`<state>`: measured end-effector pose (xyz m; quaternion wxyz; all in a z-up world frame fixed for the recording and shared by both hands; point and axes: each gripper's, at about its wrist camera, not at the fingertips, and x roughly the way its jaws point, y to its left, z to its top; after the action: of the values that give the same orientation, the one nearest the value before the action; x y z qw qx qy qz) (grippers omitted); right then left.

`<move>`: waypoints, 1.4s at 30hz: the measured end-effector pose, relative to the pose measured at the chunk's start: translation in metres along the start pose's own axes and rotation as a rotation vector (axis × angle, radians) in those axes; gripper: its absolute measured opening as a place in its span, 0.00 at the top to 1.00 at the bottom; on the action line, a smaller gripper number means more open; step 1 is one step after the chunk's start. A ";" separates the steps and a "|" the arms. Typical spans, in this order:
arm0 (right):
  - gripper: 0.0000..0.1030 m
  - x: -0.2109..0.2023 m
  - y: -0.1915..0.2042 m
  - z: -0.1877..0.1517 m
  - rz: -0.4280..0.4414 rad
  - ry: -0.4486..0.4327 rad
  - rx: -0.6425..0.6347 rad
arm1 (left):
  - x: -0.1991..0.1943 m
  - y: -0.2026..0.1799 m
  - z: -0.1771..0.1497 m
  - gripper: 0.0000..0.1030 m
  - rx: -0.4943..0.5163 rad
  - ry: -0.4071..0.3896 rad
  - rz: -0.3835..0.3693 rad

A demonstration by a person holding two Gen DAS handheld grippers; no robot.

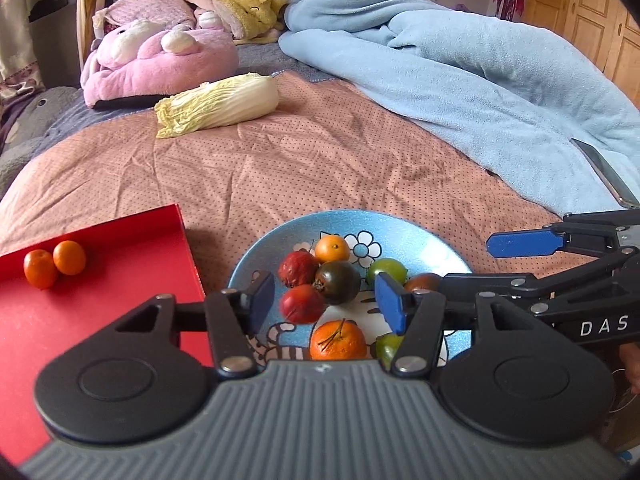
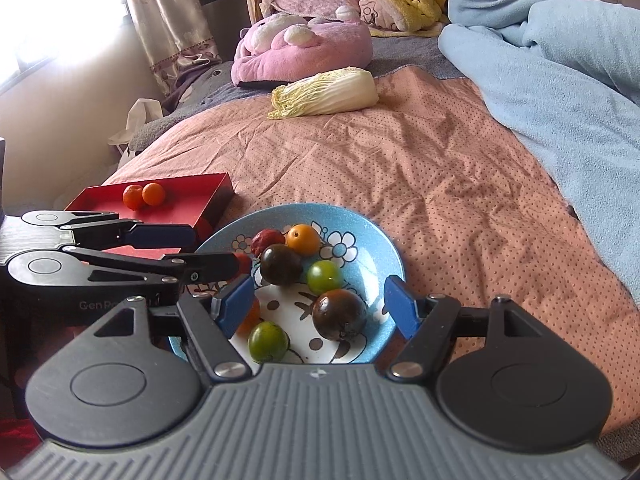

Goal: Organize fruits
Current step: 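Open both grippers over the blue plate to drop the two tomatoes, then move both open grippers back over the red tray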

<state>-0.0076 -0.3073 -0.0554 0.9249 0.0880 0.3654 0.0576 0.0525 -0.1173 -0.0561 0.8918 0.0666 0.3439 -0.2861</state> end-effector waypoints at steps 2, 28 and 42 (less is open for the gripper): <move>0.26 -0.001 0.001 0.000 0.000 0.002 -0.001 | -0.002 0.003 0.001 0.43 -0.009 -0.002 0.003; 0.25 0.036 0.103 0.044 0.205 0.004 -0.163 | -0.033 0.170 0.023 0.43 -0.162 0.011 0.392; 0.29 0.154 0.196 0.084 0.243 0.081 -0.265 | -0.037 0.235 0.010 0.43 -0.369 0.091 0.510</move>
<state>0.1541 -0.0993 -0.0577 0.8991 0.0066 0.3783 0.2201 0.1673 0.0912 -0.0429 0.9155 0.0005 0.4020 0.0172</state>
